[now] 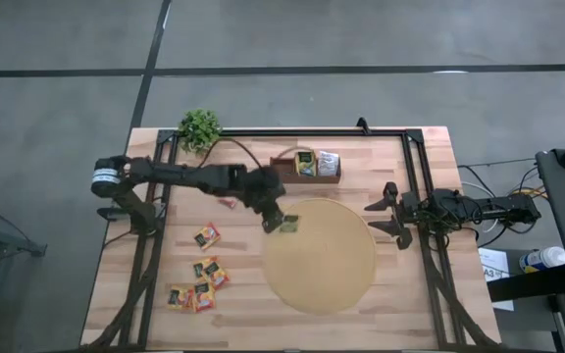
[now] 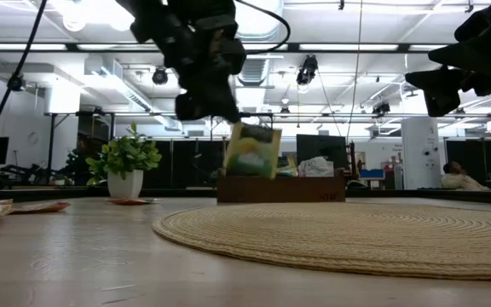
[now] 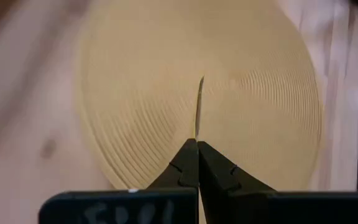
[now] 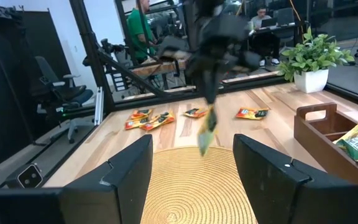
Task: Pick & Place Tea
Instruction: Put the yellow tea bag into the middle section of the wooden organizer
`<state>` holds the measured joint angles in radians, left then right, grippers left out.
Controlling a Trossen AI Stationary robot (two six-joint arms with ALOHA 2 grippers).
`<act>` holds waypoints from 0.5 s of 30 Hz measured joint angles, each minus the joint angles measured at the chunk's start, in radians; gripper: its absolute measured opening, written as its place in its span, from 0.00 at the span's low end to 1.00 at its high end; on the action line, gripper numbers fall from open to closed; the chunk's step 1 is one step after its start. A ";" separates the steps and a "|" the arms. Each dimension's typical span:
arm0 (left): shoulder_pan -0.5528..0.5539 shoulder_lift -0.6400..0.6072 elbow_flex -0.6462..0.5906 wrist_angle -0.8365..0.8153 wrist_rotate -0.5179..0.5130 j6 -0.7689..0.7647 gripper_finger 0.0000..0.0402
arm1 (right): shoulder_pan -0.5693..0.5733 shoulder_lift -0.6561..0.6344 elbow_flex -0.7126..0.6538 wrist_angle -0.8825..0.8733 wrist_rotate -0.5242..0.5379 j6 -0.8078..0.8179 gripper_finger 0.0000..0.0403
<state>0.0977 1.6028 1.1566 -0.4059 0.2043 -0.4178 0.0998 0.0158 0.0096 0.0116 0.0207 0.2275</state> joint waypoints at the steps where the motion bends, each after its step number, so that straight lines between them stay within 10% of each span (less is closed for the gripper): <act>1: 0.017 0.000 0.016 -0.003 0.000 0.011 0.00 | 0.000 0.000 0.000 0.000 0.000 0.000 0.55; 15: 0.271 0.000 0.153 -0.059 0.057 0.190 0.00 | 0.000 0.000 0.000 0.000 0.000 0.000 0.55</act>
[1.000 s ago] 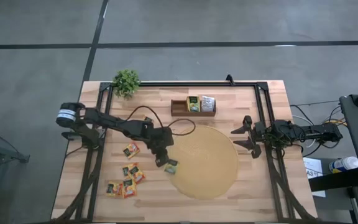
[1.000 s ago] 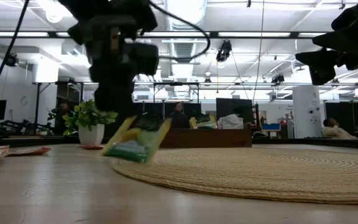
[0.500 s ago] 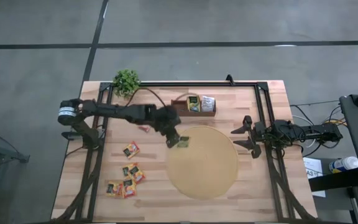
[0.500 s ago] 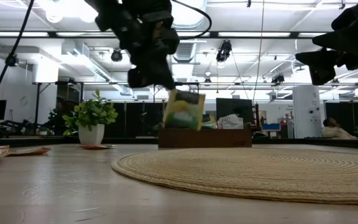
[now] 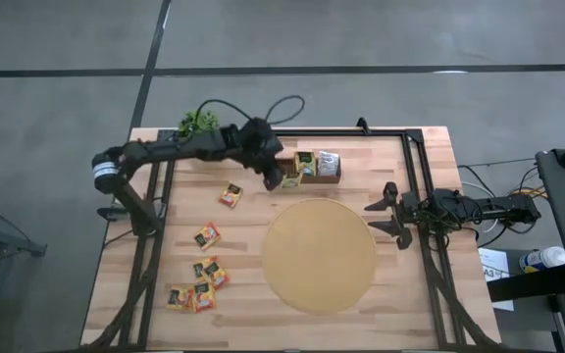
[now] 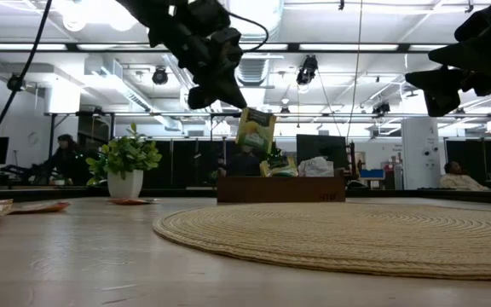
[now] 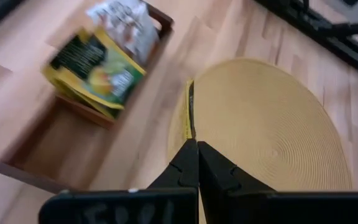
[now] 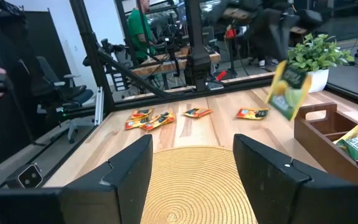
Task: Pick & Place Tea
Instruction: Put the yellow tea bag into the middle section of the wooden organizer
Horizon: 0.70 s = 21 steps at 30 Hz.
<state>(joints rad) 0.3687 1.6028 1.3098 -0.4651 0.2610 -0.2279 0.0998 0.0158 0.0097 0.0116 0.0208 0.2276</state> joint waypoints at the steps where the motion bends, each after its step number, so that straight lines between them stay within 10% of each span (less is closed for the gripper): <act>1: 0.018 0.000 0.003 0.000 0.014 0.007 0.00 | 0.000 0.000 0.000 0.000 0.000 0.000 0.55; 21: 0.125 0.236 0.240 0.037 0.082 0.135 0.00 | 0.000 0.000 0.000 0.000 0.000 0.000 0.55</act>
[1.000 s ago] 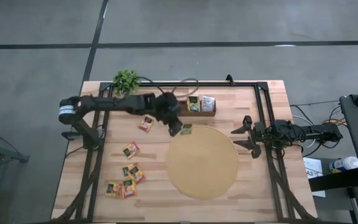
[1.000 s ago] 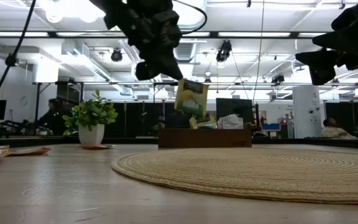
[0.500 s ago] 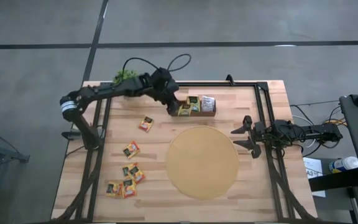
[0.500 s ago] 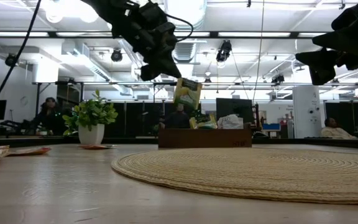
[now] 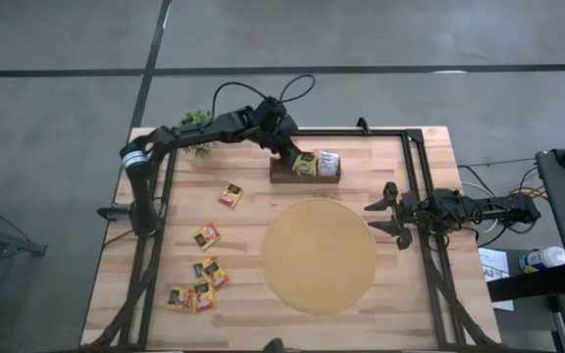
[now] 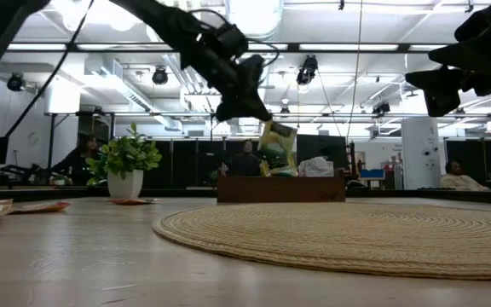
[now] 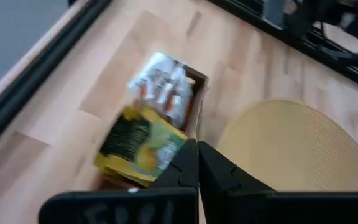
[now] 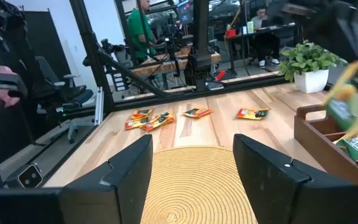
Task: Pick & Place Tea
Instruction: Put the yellow tea bag into the middle section of the wooden organizer
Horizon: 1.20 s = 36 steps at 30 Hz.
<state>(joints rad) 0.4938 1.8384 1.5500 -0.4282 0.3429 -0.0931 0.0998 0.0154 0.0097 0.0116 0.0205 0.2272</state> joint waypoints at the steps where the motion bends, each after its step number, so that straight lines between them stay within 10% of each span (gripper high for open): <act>1: 0.006 0.013 0.002 0.014 0.011 -0.005 0.00 | 0.000 0.000 0.000 0.000 0.000 0.000 0.55; 18: 0.002 0.121 -0.005 0.063 0.022 0.018 0.00 | 0.000 0.000 0.000 0.000 0.000 0.000 0.55; 36: 0.008 -0.081 0.017 -0.065 -0.025 0.038 0.00 | 0.000 0.000 0.000 0.000 0.000 0.000 0.55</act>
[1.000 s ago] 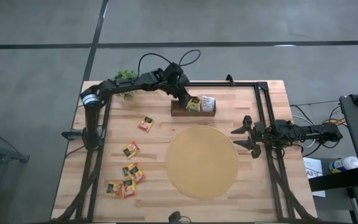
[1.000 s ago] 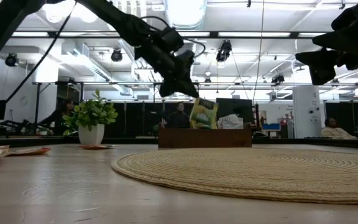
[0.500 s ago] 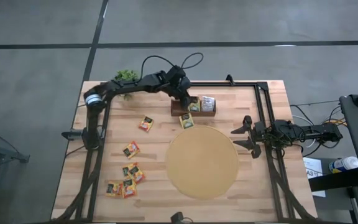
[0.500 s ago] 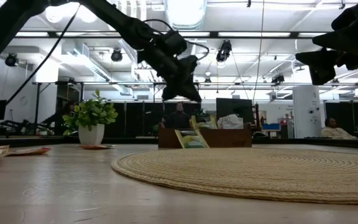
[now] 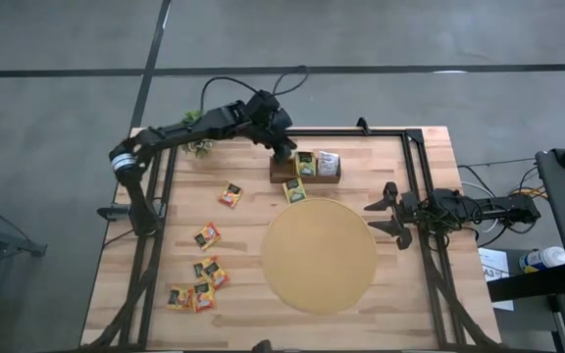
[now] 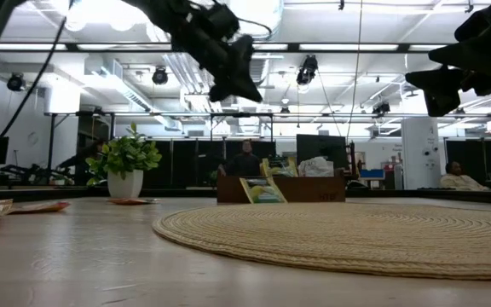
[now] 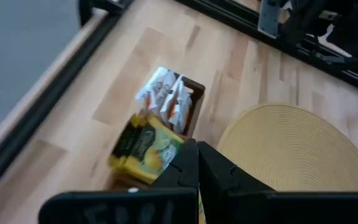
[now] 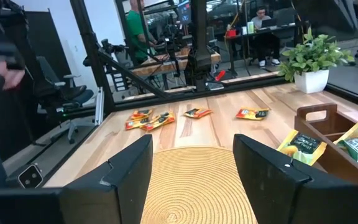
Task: Pick & Place Tea
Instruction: Put the yellow tea bag into the middle section of the wooden organizer
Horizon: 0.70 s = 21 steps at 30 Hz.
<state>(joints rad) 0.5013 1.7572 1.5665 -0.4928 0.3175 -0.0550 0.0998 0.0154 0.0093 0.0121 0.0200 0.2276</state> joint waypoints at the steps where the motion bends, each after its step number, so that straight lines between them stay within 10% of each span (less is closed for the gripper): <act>1: 0.001 -0.018 0.000 -0.014 -0.016 0.004 0.00 | 0.000 0.000 0.000 0.000 0.000 0.000 0.55; 14: 0.019 -0.387 -0.266 -0.006 -0.053 -0.059 0.00 | 0.000 0.000 0.000 0.007 0.048 -0.307 0.55; 21: 0.019 -0.676 -0.643 0.430 -0.038 -0.313 0.00 | 0.000 0.000 0.000 0.147 0.096 0.010 0.55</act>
<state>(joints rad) 0.5201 1.0817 0.9231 -0.0632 0.2791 -0.3680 0.0998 0.0156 0.0093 0.1592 0.1160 0.2380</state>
